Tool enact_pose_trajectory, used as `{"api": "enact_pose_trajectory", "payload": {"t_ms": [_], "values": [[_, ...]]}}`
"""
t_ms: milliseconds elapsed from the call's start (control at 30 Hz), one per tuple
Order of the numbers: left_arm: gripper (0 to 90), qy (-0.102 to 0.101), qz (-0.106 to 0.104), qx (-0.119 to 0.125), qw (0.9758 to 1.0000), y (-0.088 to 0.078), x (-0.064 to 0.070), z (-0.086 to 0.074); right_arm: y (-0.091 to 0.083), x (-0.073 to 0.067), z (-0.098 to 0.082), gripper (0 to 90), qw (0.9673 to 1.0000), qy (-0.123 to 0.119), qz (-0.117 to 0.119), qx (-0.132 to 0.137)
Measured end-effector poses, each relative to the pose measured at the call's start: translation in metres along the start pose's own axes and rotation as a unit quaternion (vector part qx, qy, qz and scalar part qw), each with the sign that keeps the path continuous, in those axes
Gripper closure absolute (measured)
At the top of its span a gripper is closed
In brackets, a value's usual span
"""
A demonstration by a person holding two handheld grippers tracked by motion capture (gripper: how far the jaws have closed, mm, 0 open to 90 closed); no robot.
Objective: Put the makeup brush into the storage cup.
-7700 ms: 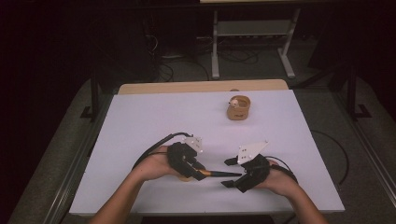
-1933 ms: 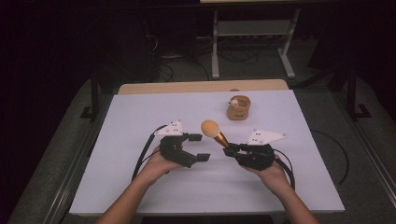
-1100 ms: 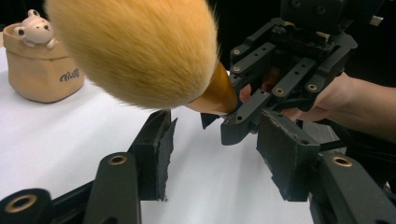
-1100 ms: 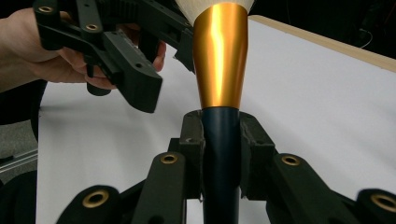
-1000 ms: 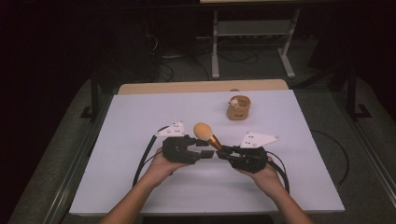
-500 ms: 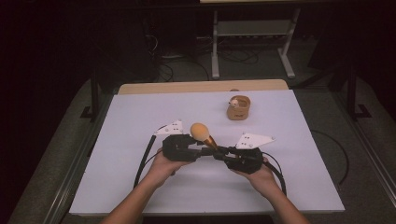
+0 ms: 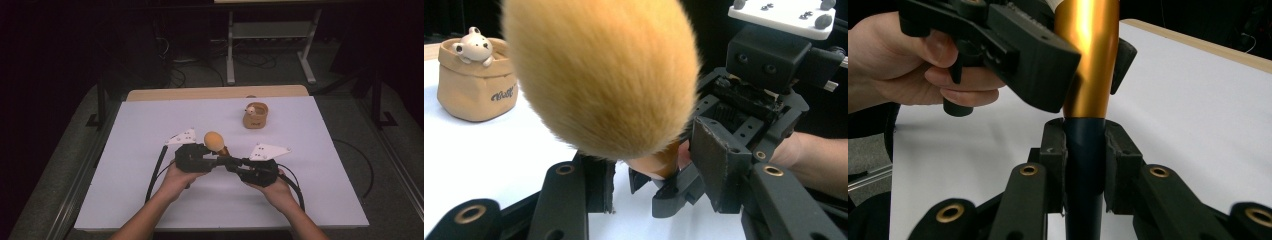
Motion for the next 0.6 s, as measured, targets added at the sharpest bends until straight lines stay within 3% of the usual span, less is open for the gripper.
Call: {"api": "enact_pose_trajectory", "payload": {"t_ms": [600], "values": [[61.2,-0.006,-0.001,0.0,1.0,0.0031,-0.0036,-0.0019,0.0055,-0.0029,-0.003,73.4,0.9999,-0.004,0.005,-0.009]]}}
Point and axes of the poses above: each handheld gripper's, and its own axes: y roughly forward along the jaws, z roughly out of its top, x roughly to its right, the point moved 3 cm from there along y, roughly forward along the jaws, and after that the axes turned 6 degrees about -y, right-handed, at the moved point
